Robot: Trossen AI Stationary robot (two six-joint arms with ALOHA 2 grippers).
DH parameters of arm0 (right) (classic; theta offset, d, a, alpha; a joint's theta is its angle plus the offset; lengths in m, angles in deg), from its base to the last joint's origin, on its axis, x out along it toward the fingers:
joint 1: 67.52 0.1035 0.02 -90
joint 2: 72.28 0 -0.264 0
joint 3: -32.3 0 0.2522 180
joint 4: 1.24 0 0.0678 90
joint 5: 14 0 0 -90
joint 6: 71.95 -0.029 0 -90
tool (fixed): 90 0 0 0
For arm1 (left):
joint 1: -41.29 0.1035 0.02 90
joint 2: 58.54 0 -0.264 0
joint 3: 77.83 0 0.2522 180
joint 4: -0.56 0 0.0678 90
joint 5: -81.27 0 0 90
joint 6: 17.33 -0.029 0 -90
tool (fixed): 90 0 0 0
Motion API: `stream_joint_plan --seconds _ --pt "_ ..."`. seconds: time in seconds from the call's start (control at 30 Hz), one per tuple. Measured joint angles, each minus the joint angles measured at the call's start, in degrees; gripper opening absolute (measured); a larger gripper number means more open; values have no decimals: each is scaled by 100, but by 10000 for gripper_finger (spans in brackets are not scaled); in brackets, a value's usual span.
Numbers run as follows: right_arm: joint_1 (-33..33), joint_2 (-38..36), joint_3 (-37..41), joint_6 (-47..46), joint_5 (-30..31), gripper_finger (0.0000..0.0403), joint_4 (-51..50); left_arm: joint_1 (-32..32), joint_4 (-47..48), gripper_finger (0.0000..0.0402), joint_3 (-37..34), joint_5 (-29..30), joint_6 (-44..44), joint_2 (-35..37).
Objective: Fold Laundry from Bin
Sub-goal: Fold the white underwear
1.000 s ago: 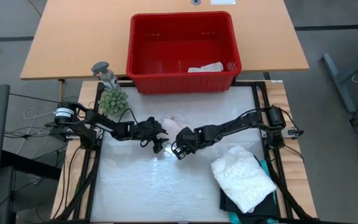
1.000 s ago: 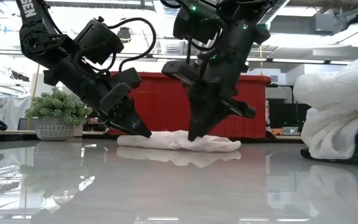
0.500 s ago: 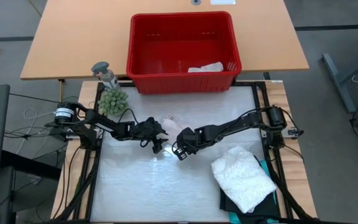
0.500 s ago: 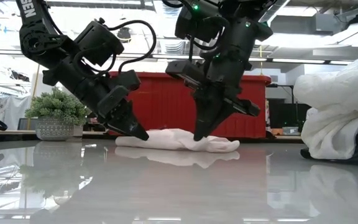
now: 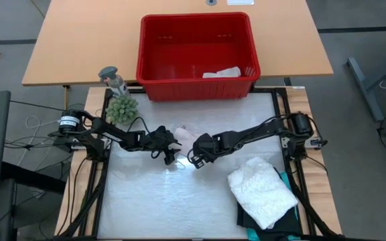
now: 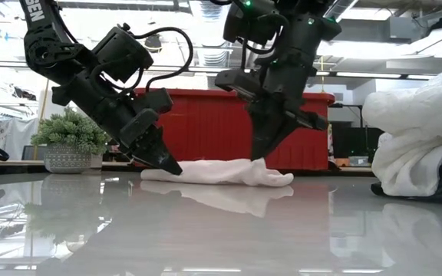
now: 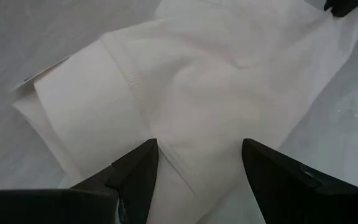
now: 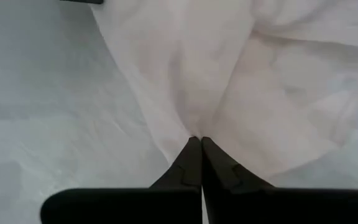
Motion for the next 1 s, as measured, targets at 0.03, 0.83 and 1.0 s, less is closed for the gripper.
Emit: stream_joint_plan --seconds 0.03,0.83,1.0 --pt "-10 -19 0 2 13 22 -21 0 1 226 0 -2 0 0" --pt "-76 -575 2 642 645 67 -346 0 -6 226 25 -356 264 105" --pt "8 -560 53 -299 851 68 -512 -2 -19 226 212 -579 299 509"
